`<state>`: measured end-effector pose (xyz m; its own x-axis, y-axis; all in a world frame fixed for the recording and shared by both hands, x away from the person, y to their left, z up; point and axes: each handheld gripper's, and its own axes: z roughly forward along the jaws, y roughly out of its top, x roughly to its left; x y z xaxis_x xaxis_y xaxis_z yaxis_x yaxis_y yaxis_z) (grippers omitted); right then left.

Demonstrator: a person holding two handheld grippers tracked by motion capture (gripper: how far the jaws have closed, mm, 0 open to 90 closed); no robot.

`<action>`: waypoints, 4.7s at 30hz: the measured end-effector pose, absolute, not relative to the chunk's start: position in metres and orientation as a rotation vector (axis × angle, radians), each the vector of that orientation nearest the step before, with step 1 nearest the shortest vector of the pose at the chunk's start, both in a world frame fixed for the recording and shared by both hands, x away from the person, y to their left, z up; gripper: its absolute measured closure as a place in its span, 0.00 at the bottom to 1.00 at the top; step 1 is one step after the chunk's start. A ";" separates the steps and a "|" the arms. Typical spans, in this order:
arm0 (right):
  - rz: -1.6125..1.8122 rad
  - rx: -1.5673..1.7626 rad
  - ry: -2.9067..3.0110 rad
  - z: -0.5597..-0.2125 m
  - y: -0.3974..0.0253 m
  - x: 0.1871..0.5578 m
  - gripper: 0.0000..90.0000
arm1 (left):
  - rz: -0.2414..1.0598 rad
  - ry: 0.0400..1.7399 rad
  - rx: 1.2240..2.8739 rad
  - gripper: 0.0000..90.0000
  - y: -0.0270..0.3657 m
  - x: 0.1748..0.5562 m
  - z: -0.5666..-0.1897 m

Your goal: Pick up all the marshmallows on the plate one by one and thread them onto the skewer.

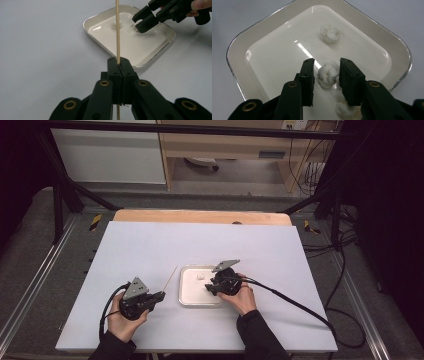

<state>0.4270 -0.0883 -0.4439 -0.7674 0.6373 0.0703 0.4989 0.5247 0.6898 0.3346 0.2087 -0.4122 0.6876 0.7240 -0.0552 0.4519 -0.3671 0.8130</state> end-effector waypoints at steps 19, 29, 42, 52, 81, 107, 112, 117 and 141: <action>1.194 0.962 2.525 -0.424 -0.094 0.420 0.85 | 0.395 0.878 2.028 0.98 0.202 0.332 -0.412; 1.371 0.957 2.429 -0.394 -0.124 0.405 0.86 | 0.384 0.829 2.066 0.98 0.184 0.327 -0.414; 1.621 0.998 2.320 -0.378 -0.167 0.382 0.86 | 0.363 0.752 2.108 0.98 0.154 0.322 -0.416; 1.855 0.991 2.258 -0.364 -0.173 0.374 0.87 | 0.352 0.683 2.116 0.98 0.131 0.318 -0.410; 1.937 1.019 2.268 -0.370 -0.163 0.378 0.87 | 0.366 0.623 2.128 0.98 0.116 0.315 -0.409; 2.054 1.013 2.275 -0.375 -0.152 0.373 0.91 | 0.426 0.608 2.089 0.99 0.118 0.312 -0.409; 2.072 1.020 2.267 -0.376 -0.150 0.373 0.90 | 0.435 0.614 2.076 0.99 0.119 0.311 -0.409; 2.091 1.020 2.252 -0.377 -0.148 0.373 0.91 | 0.460 0.609 2.065 0.99 0.120 0.309 -0.407; 2.082 0.998 2.271 -0.382 -0.142 0.367 0.92 | 0.457 0.629 2.079 0.99 0.118 0.306 -0.405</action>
